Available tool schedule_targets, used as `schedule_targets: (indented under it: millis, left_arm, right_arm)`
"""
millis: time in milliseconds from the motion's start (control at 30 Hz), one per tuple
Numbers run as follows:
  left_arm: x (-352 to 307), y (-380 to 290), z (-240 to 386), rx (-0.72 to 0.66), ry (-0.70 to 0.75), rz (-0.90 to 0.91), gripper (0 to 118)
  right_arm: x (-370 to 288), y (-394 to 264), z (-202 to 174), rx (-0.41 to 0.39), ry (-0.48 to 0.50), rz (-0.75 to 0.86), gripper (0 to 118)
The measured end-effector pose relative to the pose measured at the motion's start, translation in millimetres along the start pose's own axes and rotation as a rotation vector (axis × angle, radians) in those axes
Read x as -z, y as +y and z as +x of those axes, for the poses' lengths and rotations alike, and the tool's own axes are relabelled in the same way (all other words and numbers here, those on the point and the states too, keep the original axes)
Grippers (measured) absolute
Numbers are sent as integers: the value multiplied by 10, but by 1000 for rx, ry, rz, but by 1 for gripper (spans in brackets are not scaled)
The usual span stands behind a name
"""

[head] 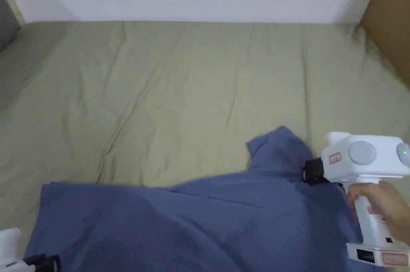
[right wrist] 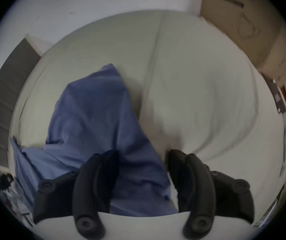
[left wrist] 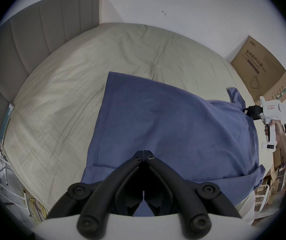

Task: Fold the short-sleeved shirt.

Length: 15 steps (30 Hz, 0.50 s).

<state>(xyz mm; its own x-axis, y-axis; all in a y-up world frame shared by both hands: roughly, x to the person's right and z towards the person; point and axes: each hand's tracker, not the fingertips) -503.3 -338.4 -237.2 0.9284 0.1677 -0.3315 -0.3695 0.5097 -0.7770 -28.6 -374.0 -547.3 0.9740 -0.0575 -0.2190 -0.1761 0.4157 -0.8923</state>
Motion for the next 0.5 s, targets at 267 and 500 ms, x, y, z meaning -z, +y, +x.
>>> schedule_targets:
  millis: [267,500]
  left_arm:
    - [-18,314,0,7,2,47,3]
    - [451,1160,-106,-66,-11,65,96]
  right_arm:
    - [-209,41,29,64,-12,49,1]
    - [-362,38,24,78,-4,78,1]
